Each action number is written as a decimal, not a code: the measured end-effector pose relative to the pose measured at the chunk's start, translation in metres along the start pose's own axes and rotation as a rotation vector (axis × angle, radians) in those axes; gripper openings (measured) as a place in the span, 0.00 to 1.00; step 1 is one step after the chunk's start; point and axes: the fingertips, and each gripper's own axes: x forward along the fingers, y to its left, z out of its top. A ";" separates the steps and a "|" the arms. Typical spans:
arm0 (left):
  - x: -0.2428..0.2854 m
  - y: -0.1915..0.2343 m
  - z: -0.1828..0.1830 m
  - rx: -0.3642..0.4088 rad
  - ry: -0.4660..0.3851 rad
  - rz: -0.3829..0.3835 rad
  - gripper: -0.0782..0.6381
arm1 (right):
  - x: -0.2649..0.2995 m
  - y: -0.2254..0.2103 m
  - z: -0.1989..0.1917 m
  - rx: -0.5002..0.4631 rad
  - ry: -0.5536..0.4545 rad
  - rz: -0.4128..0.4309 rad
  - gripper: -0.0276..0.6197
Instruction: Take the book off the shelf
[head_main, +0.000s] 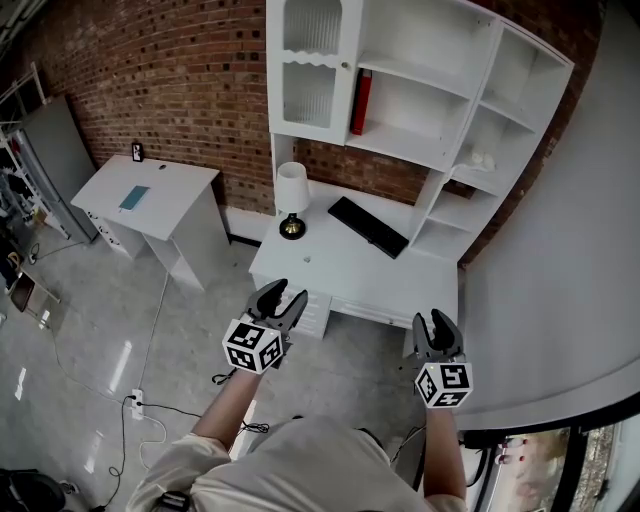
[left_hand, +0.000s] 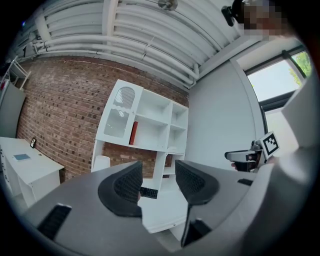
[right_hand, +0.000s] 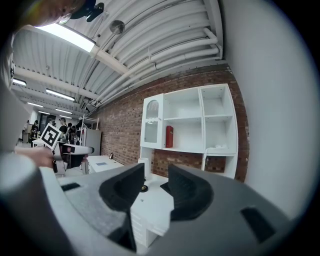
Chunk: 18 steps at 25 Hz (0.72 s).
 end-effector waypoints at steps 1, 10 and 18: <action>-0.002 0.002 -0.001 -0.001 0.003 0.000 0.39 | 0.001 0.002 -0.001 0.000 0.003 -0.003 0.25; -0.006 0.016 -0.018 -0.005 0.049 -0.018 0.39 | 0.001 0.016 -0.017 0.017 0.031 -0.033 0.27; 0.011 0.024 -0.016 -0.003 0.043 -0.014 0.39 | 0.019 0.004 -0.020 0.027 0.039 -0.037 0.27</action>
